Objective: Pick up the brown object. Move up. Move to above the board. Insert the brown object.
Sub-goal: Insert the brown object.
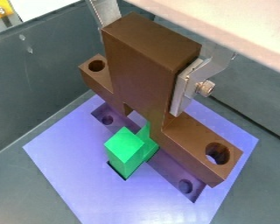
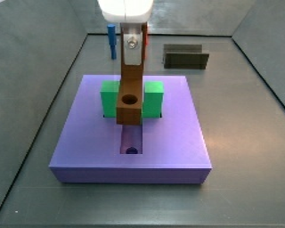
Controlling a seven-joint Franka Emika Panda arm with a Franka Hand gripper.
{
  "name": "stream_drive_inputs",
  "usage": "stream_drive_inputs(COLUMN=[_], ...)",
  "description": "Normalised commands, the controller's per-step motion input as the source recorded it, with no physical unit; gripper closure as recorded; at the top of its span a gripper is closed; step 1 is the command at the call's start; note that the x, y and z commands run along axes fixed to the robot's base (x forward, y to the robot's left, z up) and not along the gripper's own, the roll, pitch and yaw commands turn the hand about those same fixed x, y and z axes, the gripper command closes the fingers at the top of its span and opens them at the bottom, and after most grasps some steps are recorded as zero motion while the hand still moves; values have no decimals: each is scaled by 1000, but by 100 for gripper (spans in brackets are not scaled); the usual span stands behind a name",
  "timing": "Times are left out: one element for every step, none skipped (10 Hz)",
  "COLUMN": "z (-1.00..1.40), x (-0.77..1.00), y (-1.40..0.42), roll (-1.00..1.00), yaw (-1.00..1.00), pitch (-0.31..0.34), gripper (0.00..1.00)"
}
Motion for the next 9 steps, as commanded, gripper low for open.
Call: stream_drive_inputs(z=[-163,-114,-157,-157,-94,-129,-134,-143,-160], x=[-86,-31,0,0,169,157,117,140,151], y=[0,-17,-37,-37,-20,0,0,0,0], roll=[-59,-56,-83,-61,-7,0,0,0,26], yaw=[109,74,40,0,0,0,0,0,0], pitch=[-87,-54,-50,-30,0,0,0,0,0], gripper=[100,100,100,100,100,100,100,100,100])
